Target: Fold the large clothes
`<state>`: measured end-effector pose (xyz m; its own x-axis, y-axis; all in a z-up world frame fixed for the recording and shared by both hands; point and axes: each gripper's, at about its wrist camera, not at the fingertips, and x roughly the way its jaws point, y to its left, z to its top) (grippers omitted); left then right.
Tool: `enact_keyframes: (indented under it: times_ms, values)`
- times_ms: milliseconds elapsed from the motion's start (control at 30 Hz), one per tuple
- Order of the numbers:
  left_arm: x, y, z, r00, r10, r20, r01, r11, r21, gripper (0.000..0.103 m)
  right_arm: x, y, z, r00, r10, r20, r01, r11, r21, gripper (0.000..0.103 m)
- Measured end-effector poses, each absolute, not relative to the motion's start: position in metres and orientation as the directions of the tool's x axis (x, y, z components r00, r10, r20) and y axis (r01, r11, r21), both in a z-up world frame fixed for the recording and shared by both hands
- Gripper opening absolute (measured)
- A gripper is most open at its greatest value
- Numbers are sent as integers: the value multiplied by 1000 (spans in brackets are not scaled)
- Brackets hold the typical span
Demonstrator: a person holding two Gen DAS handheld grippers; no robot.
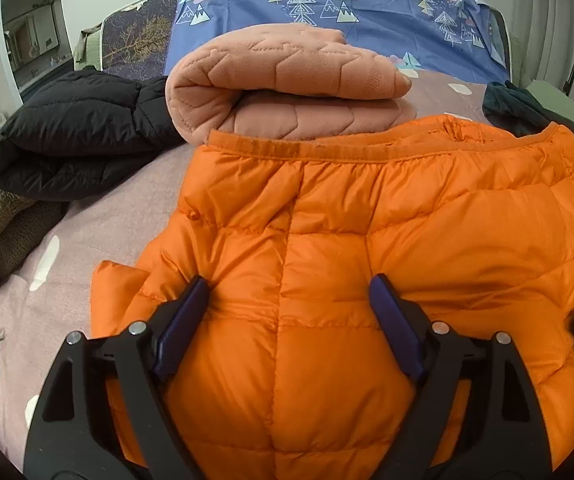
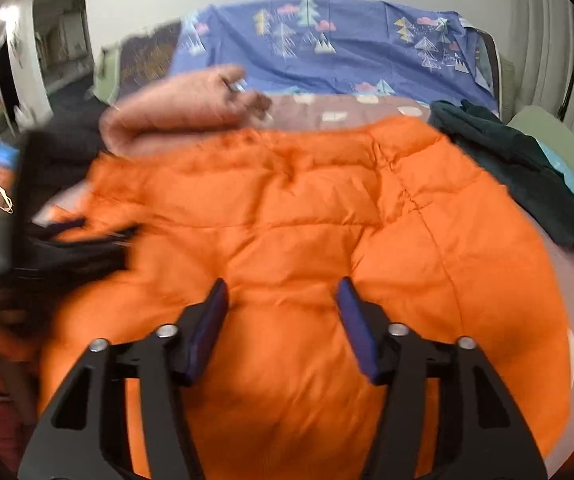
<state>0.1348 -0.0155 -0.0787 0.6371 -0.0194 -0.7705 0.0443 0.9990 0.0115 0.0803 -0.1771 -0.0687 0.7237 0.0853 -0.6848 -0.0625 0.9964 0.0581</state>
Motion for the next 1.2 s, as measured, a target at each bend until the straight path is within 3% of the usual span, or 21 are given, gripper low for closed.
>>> enact_keyframes:
  times_ms: [33,100,167,267,333,400,500,567,633,733,800,900,1033,1100,1200]
  values:
    - [136,-15,-79,635,-26,-772,45,999,4,84,70,-174,-63,730,115,-674,-87,993,75,46]
    - [137,-13,-80,631,-40,-775,48,999,-13,84,53,-164,-64,739,120,-663,-111,992,56,43]
    - [137,-12,-80,631,-49,-774,49,999,-23,84,53,-156,-90,679,95,-728,-116,993,21,41]
    - [137,-7,-80,628,-78,-774,65,997,-48,84,58,-155,-112,657,72,-750,-122,992,-11,39]
    - [138,-6,-81,626,-75,-776,64,997,-44,84,63,-165,-99,613,106,-783,-73,994,78,34]
    - [138,-6,-82,626,-74,-776,63,997,-44,84,52,-167,-81,646,119,-754,-57,992,108,31]
    - [138,-4,-82,624,-81,-777,64,997,-52,84,34,-150,-69,702,69,-709,-113,994,-15,31]
    - [138,-3,-83,622,-81,-779,65,997,-52,84,43,-148,-99,620,65,-782,-121,993,-13,30]
    - [139,-3,-82,614,-91,-784,69,996,-61,84,50,-147,-118,629,32,-777,-129,990,-63,28]
    - [139,-2,-83,612,-91,-786,72,996,-58,84,56,-152,-100,581,58,-812,-81,997,14,28]
    - [139,-1,-83,612,-98,-785,75,995,-65,84,59,-152,-75,632,74,-772,-83,996,28,28]
    - [140,-1,-84,611,-107,-784,76,994,-76,84,83,-145,-42,741,1,-671,-72,994,-77,28]
    - [139,3,-85,614,-119,-780,78,993,-91,84,142,-162,-81,643,37,-765,-12,999,38,28]
    - [139,5,-85,613,-129,-779,75,992,-105,84,158,-160,-113,630,8,-777,-33,999,-16,27]
    - [139,8,-86,611,-136,-780,80,991,-110,84,156,-148,-106,618,-49,-784,-32,996,-88,27]
